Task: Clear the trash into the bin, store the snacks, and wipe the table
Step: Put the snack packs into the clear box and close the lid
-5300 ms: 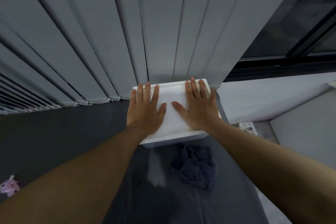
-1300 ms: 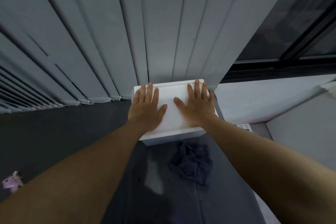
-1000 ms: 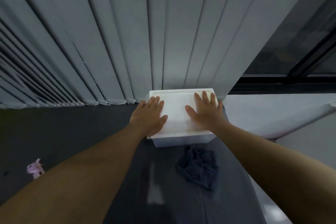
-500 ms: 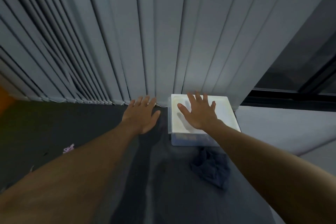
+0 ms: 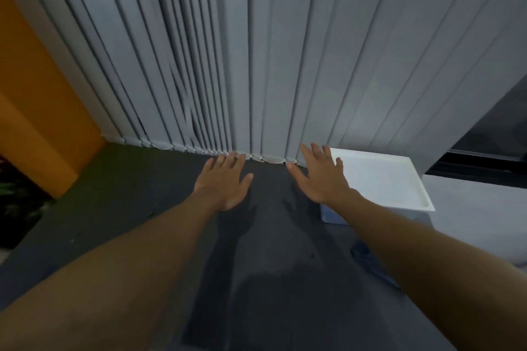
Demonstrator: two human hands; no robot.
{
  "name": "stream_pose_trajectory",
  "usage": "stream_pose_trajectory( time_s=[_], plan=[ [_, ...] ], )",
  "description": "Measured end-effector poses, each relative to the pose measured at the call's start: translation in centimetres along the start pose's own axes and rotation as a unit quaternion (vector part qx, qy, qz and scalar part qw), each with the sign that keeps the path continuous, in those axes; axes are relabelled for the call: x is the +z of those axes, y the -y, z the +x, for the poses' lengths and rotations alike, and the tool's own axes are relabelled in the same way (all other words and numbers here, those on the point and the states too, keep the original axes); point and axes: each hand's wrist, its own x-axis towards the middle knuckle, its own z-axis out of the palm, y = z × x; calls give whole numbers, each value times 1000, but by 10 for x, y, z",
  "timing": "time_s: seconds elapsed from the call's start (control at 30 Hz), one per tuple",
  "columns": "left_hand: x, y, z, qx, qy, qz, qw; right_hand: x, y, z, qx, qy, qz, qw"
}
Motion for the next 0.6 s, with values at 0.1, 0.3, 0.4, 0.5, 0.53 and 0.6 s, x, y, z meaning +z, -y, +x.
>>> stream_pose_trajectory(
  time_s=[0.1,0.3,0.4,0.5,0.53,0.6],
  plan=[
    [0,23,-17,-5,-1,-3,1000,8,24,-7,-10,-5,0,1000],
    [3,59,-47,-20,6,-5,1000,18,66,-20,-18,-1,-8,1000],
    [7,67,-56,-18,9,-7,1000,23,74,-26,-24,-14,-9,1000],
    [12,68,-60,-14,14,-10,1000,24,73,-35,-22,-20,6,1000],
    [13,65,-59,-9,16,-12,1000,24,70,-39,-19,-25,7,999],
    [15,57,-56,6,16,-16,1000,20,62,-47,-6,-35,0,999]
  ],
)
